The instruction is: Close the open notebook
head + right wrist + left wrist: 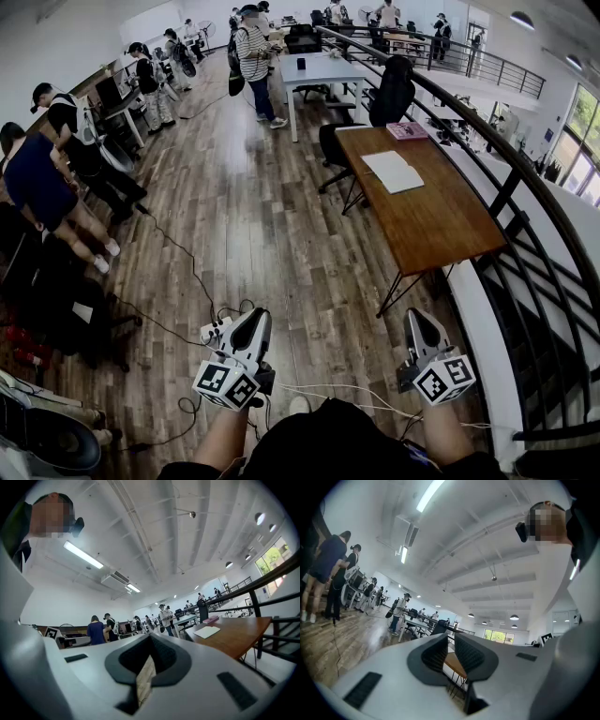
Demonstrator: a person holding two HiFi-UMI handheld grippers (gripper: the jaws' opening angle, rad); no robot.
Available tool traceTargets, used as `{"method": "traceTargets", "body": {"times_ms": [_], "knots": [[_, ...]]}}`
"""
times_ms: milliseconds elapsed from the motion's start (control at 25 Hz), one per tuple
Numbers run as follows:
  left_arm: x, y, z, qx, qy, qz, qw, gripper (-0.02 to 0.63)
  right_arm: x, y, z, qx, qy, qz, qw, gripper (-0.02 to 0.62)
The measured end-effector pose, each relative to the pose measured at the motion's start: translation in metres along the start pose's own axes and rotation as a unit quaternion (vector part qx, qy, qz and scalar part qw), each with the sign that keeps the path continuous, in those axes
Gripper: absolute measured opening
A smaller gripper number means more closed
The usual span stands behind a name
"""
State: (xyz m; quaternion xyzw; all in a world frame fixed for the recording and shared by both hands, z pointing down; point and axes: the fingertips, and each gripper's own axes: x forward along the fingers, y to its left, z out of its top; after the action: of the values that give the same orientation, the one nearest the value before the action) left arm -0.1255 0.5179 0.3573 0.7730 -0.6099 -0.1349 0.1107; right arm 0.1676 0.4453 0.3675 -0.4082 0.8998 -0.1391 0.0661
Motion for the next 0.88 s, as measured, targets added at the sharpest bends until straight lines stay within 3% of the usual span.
{"method": "traceTargets", "body": {"times_ms": [440, 680, 880], "knots": [[0.013, 0.004, 0.002, 0.003, -0.011, -0.007, 0.9999, 0.052, 0.018, 0.000, 0.006, -0.006, -0.007, 0.012, 1.000, -0.006], [0.013, 0.013, 0.006, 0.003, -0.014, -0.012, 0.9998, 0.051, 0.036, 0.019, -0.002, -0.074, 0.015, 0.018, 0.997, -0.006], [0.010, 0.023, 0.011, 0.002, -0.016, -0.016, 0.9997, 0.052, 0.051, 0.033, -0.007, -0.061, 0.010, 0.031, 0.998, -0.005]]}}
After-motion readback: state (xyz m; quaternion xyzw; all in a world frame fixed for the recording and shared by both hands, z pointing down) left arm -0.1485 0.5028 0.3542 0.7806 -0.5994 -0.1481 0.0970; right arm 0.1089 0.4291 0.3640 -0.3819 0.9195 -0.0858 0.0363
